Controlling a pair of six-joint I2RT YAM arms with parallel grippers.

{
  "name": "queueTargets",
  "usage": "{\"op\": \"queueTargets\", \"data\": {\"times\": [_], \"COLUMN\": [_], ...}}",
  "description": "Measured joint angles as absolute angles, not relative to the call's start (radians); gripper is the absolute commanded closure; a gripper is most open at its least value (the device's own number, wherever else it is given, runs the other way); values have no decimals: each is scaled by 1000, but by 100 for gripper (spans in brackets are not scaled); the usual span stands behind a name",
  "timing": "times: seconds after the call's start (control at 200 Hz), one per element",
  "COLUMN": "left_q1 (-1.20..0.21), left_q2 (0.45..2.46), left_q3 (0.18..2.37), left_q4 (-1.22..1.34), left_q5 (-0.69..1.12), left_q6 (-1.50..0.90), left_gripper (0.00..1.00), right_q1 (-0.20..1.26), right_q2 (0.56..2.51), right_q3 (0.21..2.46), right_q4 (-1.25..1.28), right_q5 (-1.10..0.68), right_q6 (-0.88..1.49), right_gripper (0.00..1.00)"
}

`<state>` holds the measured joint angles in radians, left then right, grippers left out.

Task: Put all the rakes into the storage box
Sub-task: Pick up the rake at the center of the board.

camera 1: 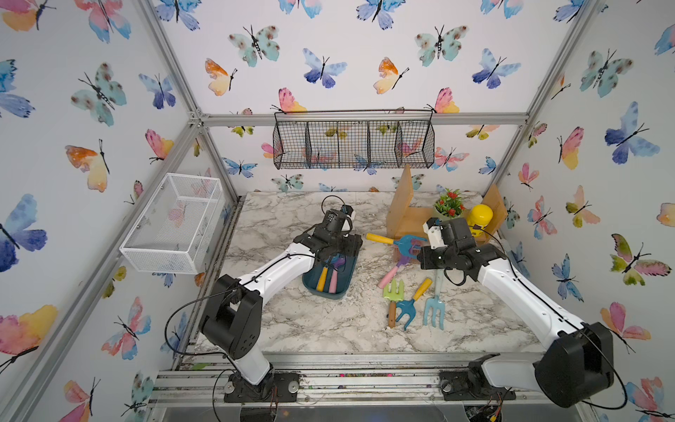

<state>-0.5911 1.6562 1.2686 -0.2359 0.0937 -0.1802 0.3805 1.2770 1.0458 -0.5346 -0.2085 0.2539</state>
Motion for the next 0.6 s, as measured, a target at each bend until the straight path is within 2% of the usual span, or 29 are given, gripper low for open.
{"op": "queueTargets", "data": {"times": [0.125, 0.225, 0.536, 0.601], "left_q1": [-591, -591, -591, -591], "left_q2": [1656, 1657, 1667, 1667], "left_q3": [1269, 1269, 1269, 1269], "left_q4": [-236, -237, -236, -236], "left_q5": [97, 101, 112, 112], "left_q6": [-181, -182, -184, -181], "left_gripper": [32, 32, 32, 28], "right_q1": [380, 378, 379, 379], "right_q2": [1184, 1167, 1179, 1190], "right_q3": [979, 951, 933, 933], "right_q4": [-448, -408, -396, -404], "right_q5": [-376, -431, -373, -342], "right_q6": [242, 242, 237, 232], "right_gripper": [93, 93, 94, 95]}}
